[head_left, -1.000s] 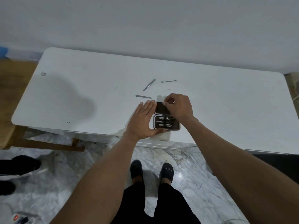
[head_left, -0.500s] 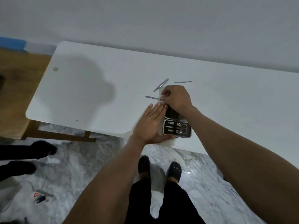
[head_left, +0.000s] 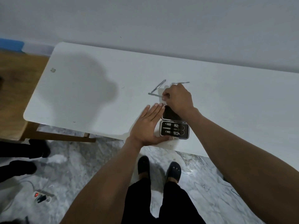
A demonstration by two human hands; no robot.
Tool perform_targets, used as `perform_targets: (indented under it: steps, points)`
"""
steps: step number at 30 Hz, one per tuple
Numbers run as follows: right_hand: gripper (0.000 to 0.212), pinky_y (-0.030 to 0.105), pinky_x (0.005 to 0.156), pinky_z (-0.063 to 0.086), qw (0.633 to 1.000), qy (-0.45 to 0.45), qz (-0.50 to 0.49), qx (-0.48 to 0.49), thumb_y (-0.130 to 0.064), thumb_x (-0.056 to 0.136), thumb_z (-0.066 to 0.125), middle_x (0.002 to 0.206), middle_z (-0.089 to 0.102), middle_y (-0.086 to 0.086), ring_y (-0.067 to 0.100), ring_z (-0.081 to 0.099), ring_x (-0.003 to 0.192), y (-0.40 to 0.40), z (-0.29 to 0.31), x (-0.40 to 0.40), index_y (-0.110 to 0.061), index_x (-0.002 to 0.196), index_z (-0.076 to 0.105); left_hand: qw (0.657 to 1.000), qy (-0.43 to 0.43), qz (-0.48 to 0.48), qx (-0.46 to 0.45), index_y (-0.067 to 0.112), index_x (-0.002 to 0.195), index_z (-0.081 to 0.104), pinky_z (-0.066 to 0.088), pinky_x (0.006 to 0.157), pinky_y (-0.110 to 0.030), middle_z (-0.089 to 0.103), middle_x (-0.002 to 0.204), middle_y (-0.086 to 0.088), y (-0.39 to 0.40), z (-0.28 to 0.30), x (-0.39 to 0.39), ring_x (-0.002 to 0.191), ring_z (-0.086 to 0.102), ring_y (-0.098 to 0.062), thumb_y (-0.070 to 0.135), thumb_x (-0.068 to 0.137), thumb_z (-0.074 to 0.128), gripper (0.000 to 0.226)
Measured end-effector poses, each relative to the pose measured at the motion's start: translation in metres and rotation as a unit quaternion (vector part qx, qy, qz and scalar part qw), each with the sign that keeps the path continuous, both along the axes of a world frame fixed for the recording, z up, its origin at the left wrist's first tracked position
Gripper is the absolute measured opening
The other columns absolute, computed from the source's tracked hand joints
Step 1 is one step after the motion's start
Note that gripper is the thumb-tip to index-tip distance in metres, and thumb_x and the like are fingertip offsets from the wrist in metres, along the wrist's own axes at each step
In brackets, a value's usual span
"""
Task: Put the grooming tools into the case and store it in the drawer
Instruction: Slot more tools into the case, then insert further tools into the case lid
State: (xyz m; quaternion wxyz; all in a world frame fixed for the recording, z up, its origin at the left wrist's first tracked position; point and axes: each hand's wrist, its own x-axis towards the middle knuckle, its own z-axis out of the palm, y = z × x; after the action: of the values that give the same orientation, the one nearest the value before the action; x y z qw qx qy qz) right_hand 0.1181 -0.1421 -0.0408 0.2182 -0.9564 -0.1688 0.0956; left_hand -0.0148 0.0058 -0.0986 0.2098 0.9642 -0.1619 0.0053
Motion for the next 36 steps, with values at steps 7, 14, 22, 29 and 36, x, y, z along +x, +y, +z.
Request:
perform_targets:
  steps: [7, 14, 22, 29, 36]
  points:
    - [0.012, 0.037, 0.070, 0.048, 0.998, -0.016, 0.024, -0.062, -0.017, 0.091, 0.055, 0.099, 0.063, 0.006, 0.027, 0.050, 0.107, 0.008, -0.001, -0.005, -0.014, 0.096, 0.065, 1.000, -0.005, 0.000, 0.003, 0.002, 0.161, 0.030, 0.017, 0.130, -0.051, 0.030, 0.170, -0.011, -0.001, -0.001, 0.000, 0.161, 0.019, -0.022, 0.086, 0.081, 0.057, 0.119]
    - [0.007, 0.037, 0.069, 0.048, 1.000, 0.018, 0.023, -0.005, -0.010, 0.089, 0.053, 0.090, 0.066, 0.007, 0.028, 0.057, 0.089, -0.005, 0.001, -0.012, -0.012, 0.094, 0.057, 1.000, -0.015, 0.004, -0.005, 0.002, 0.160, 0.033, 0.019, 0.130, -0.050, 0.032, 0.169, -0.011, -0.002, -0.001, 0.000, 0.160, 0.021, -0.021, 0.087, 0.081, 0.057, 0.119]
    - [0.003, 0.011, 0.065, 0.045, 0.963, 0.070, -0.156, 0.208, -0.008, 0.081, 0.071, 0.076, 0.068, -0.004, 0.008, 0.060, 0.070, -0.030, 0.014, -0.032, -0.010, 0.080, 0.071, 1.000, -0.022, 0.002, -0.010, 0.002, 0.160, 0.033, 0.017, 0.132, -0.047, 0.031, 0.169, -0.011, -0.002, 0.001, -0.001, 0.160, 0.023, -0.022, 0.088, 0.082, 0.052, 0.118]
    - [0.006, 0.014, 0.069, 0.048, 0.929, 0.093, -0.242, 0.264, -0.011, 0.081, 0.074, 0.080, 0.073, 0.001, 0.010, 0.065, 0.073, -0.065, 0.023, -0.062, -0.017, 0.083, 0.075, 0.999, -0.032, 0.001, -0.007, 0.003, 0.160, 0.034, 0.018, 0.131, -0.048, 0.033, 0.169, -0.011, -0.002, 0.001, -0.002, 0.159, 0.026, -0.023, 0.085, 0.082, 0.056, 0.116]
    - [0.005, 0.000, 0.057, 0.038, 0.917, 0.104, -0.294, 0.250, -0.011, 0.082, 0.073, 0.078, 0.072, 0.000, 0.004, 0.061, 0.068, -0.101, 0.015, -0.097, -0.014, 0.085, 0.077, 1.000, -0.012, 0.003, 0.013, 0.004, 0.162, 0.029, 0.014, 0.132, -0.047, 0.028, 0.170, -0.010, -0.003, 0.004, -0.004, 0.160, 0.021, -0.021, 0.089, 0.081, 0.047, 0.119]
